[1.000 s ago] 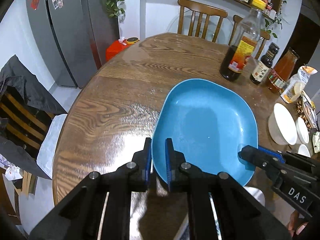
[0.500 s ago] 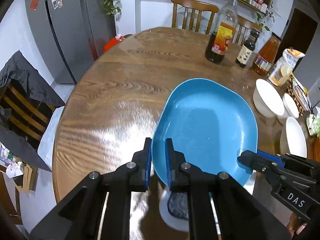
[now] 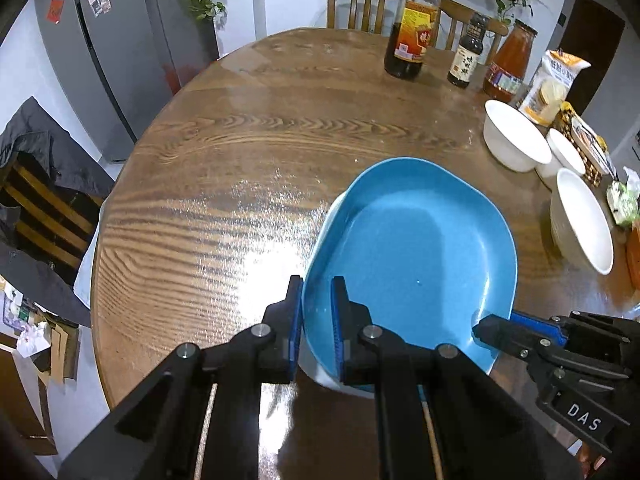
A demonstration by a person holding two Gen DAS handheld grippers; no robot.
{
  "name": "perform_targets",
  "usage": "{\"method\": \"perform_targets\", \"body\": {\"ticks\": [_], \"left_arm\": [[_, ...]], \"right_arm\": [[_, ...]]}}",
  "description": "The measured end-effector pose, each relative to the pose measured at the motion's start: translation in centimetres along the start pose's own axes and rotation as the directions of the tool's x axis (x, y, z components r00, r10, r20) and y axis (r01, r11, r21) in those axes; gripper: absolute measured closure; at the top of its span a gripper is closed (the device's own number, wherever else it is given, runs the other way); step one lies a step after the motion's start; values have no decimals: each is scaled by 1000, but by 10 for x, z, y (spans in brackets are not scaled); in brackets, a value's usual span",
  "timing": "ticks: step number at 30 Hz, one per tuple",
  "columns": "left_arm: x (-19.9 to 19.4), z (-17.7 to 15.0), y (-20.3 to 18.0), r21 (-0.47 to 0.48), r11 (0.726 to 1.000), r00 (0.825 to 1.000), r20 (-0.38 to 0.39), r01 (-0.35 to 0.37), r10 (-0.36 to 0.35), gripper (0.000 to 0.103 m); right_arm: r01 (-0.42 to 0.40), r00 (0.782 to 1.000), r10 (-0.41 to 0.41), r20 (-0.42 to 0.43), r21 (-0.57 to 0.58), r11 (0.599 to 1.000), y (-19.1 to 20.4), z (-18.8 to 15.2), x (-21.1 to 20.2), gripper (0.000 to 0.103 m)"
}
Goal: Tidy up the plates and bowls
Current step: 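Grasp the teal dish rim with the left gripper and lift it toward the plate stack, then lower the teal dish onto the stacked square plates with the left gripper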
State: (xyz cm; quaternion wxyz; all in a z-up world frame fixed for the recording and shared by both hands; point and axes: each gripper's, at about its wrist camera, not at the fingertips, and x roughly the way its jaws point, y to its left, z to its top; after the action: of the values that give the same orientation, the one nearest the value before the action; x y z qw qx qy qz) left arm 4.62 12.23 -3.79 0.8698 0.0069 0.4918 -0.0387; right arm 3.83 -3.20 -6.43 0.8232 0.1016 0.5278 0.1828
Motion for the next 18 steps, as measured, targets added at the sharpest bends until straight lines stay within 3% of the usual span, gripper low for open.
{"method": "perform_targets", "body": {"ticks": [18], "left_arm": [[10,-12,1,19,1000,999,-37,4,-4,89]], "right_arm": [[51,999,-51,-12,-31,998,11,-9,0,88]]}}
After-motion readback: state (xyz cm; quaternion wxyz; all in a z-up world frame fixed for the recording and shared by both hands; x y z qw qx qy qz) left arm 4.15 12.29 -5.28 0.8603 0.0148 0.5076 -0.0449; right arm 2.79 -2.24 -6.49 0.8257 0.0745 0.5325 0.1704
